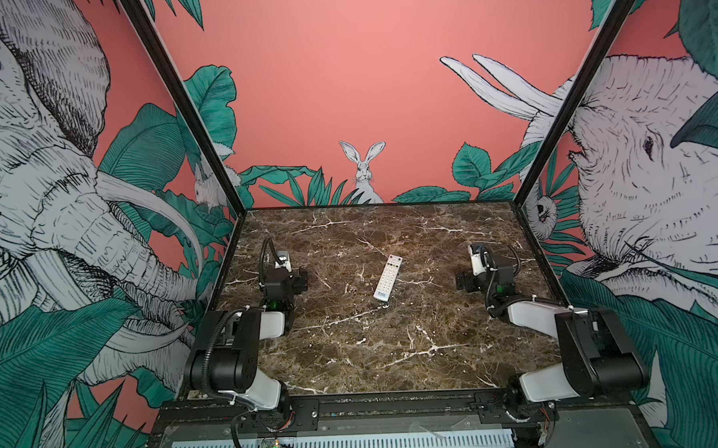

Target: Load the batteries into the remote control

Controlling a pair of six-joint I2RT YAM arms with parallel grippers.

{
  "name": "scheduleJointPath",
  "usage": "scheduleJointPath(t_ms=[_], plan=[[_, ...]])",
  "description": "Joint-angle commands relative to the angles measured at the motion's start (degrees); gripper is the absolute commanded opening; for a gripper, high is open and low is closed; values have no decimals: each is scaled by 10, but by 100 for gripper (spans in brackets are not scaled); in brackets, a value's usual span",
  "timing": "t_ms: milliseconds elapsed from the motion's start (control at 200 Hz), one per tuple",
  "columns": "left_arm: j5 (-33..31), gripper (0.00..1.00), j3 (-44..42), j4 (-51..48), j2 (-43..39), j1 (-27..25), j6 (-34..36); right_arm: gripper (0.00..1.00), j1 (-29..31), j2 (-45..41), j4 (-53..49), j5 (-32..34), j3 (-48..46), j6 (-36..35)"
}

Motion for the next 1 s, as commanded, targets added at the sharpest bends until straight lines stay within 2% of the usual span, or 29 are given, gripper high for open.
scheduleJointPath(t_ms=[0, 70, 120, 170, 225, 285, 325, 490, 625, 995], plan=[[-2, 100, -9, 22, -7, 1, 2, 100, -20, -13, 112, 14, -41, -9], [-3, 100, -9, 22, -7, 1, 2, 100, -33, 46, 237, -1, -68, 3], [-2, 100, -8, 23, -7, 1, 2, 100, -33, 51, 216, -13, -58, -2], [-2, 100, -9, 23, -7, 1, 2, 100, -34, 51, 201, 18, -57, 9], [-2, 99, -9, 23, -7, 0, 2, 100, -36, 69, 244, 35, -63, 22], [-2, 99, -9, 23, -7, 1, 2, 99, -35, 58, 207, 58, -54, 26], [-2, 99, -8, 23, -6, 1, 2, 99, -35, 62, 227, 62, -60, 26], [-2, 100, -9, 23, -6, 1, 2, 99, -35, 62, 225, 53, -60, 23], [-2, 100, -9, 22, -6, 1, 2, 99, -35, 62, 262, 27, -77, 15], [-2, 100, -8, 22, -7, 1, 2, 99, -46, 65, 223, 8, -56, 24]])
